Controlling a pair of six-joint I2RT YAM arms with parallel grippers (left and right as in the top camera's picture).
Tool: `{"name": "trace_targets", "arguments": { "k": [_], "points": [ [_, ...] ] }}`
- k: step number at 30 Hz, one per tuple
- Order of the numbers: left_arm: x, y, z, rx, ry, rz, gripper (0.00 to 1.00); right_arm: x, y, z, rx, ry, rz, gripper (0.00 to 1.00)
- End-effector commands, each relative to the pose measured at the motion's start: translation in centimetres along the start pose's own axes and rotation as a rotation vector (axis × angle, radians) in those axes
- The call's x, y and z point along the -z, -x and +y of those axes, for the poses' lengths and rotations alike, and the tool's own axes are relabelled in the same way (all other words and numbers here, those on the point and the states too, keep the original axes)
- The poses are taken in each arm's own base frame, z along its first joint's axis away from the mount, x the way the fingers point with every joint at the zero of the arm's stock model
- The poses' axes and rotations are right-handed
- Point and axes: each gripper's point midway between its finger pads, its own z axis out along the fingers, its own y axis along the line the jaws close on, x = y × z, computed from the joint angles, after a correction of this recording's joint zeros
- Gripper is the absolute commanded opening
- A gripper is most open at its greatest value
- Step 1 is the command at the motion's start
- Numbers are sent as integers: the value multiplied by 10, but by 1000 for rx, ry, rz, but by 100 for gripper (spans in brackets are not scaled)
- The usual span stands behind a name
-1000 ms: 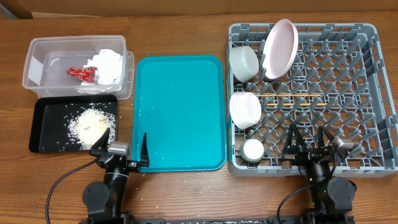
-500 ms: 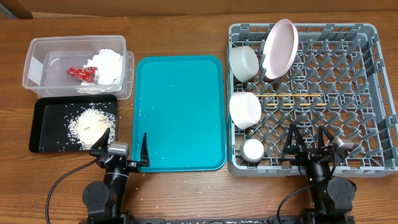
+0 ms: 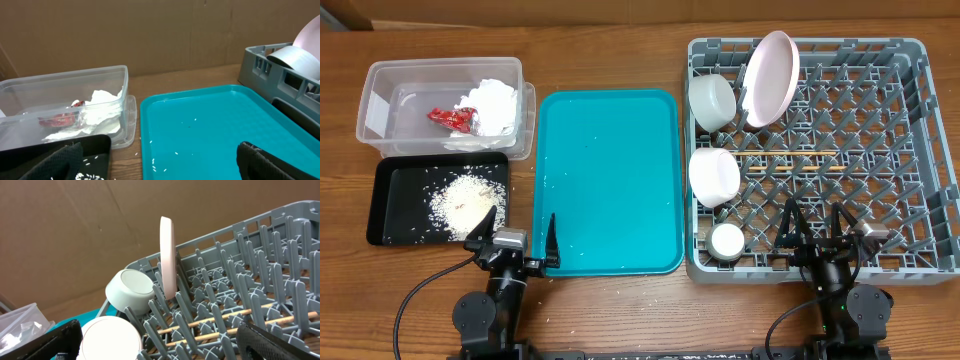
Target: Sort waste into correct bins and load items into the dishwasher
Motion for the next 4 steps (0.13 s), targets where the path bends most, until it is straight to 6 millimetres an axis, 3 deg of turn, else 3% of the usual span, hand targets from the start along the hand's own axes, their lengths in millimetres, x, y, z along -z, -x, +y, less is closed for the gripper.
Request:
{"name": "trace_targets", "arguments": {
  "k": [1,4],
  "points": [
    [0,0,1,-7,6,-7,100,0,-2,-3,3,-8,-4,100],
    [0,0,1,-7,6,-7,100,0,-2,-3,3,-8,-4,100]
  ]
}}
